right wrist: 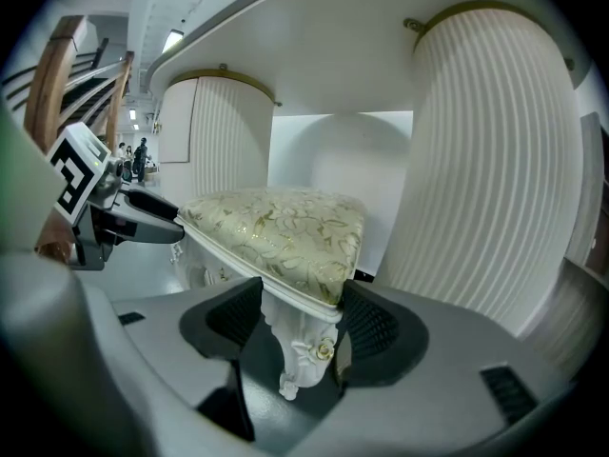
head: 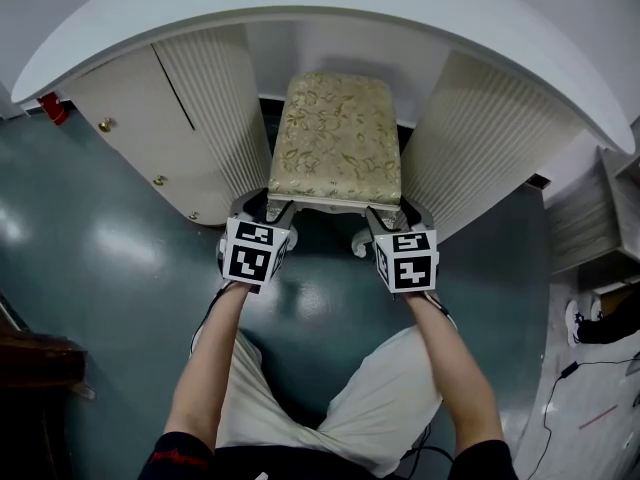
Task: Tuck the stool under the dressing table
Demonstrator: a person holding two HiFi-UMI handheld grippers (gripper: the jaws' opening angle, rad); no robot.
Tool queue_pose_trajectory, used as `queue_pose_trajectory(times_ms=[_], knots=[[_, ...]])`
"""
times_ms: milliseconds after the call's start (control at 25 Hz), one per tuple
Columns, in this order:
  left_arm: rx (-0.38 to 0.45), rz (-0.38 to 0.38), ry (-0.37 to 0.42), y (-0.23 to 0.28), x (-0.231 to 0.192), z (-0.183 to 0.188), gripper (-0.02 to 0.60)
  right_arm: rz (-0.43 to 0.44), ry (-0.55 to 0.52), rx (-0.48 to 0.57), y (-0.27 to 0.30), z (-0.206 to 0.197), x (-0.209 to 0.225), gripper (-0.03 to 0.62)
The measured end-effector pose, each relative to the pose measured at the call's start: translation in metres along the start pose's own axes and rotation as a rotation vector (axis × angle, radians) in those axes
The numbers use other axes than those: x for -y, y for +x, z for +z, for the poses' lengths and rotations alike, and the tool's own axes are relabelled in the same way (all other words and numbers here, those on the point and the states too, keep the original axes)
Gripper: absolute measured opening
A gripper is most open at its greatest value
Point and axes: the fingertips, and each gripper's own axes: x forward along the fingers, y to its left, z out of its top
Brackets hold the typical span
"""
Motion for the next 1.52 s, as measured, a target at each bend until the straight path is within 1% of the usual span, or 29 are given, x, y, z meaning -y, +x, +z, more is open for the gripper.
queue_pose_trajectory(times_ms=[240,440,640,840,1000,1160,1400,1520], knots=[[0.018,0.025,-0.001,0.005,-0.003,0.003,0.232,-0.006,-0.011,0.027,0.006,0.003,0.003,0.275],[0.031,0.030,-0.005,0.009,-0.005,0.005,0.230,-0.014,-0.011,0.040,0.008,0.004,0.005,0.275],[0.010,0.022,-0.004,0.012,-0.006,0.005,0.230,-0.019,-0.004,0.044,0.011,0.004,0.005,0.275],[0.030,0.034,-0.007,0.011,-0.007,0.005,0.230,-0.018,-0.001,0.053,0.011,0.004,0.005,0.275],[0.028,0.033,-0.010,0.011,-0.007,0.005,0.230,-0.016,0.001,0.063,0.010,0.004,0.005,0.275],[0.033,0.047,-0.016,0.010,-0.007,0.005,0.225,-0.011,0.007,0.060,0.010,0.003,0.006,0.275],[0.036,0.062,-0.009,0.008,-0.007,0.005,0.222,-0.003,0.013,0.056,0.009,0.004,0.006,0.275],[0.038,0.070,0.013,0.006,-0.006,0.003,0.218,-0.005,-0.004,0.046,0.007,0.002,0.007,0.275]])
